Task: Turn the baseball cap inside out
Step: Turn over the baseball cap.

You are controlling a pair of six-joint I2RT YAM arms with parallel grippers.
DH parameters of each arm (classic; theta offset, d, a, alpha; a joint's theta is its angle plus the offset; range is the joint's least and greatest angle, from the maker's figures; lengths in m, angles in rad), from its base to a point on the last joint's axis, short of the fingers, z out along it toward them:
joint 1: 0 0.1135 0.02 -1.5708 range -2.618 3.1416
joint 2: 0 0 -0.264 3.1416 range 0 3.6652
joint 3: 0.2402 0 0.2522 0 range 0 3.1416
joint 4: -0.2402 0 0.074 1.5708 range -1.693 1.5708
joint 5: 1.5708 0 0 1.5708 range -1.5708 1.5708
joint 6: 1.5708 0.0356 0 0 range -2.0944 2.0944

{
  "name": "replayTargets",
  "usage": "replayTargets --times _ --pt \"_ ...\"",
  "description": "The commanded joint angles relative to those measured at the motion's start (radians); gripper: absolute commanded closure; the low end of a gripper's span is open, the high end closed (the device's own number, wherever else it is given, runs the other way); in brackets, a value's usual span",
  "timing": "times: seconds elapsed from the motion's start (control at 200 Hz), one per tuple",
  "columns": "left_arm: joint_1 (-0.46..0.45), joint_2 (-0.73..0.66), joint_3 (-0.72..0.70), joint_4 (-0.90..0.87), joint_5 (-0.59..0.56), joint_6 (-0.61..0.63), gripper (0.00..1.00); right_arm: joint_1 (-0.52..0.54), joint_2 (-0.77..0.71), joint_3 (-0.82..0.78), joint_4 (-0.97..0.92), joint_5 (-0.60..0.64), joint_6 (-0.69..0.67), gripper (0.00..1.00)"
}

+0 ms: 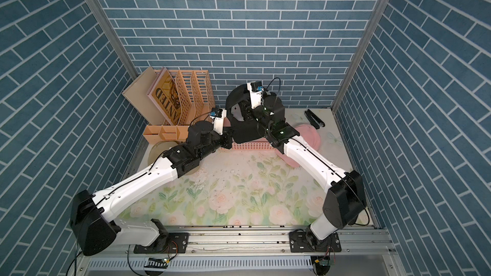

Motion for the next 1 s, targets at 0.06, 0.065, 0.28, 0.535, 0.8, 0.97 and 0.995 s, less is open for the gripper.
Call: replayTargets --times 0.06,0.065,0.28,0.535,0.8,0.97,0.995 --pt "0.004 0.000 0.025 0.011 0.046 0.029 1.00 -0.060 -0.111 -0.075 0.131 0.065 0.010 0.54" --pt "0.004 0.001 0.025 0.012 0.046 0.028 1.00 -0.062 -0.111 -0.072 0.129 0.066 0.009 0.54" --pt "0.006 -0.009 0.031 0.003 -0.035 0.048 1.00 -0.071 -0.056 0.047 0.004 0.012 0.005 0.51" --pt "0.062 0.064 0.133 -0.026 -0.012 0.068 1.00 -0.003 -0.096 -0.102 -0.064 -0.110 0.052 0.48" --pt "0.129 0.134 0.200 -0.110 0.162 -0.087 1.00 0.081 -0.262 -0.265 -0.167 -0.029 -0.058 0.44" --pt "0.186 0.201 0.227 -0.112 0.345 -0.240 1.00 0.180 -0.352 -0.382 -0.138 0.017 -0.152 0.42" --pt "0.196 0.209 0.221 -0.104 0.379 -0.270 1.00 0.202 -0.358 -0.395 -0.139 0.037 -0.173 0.41"
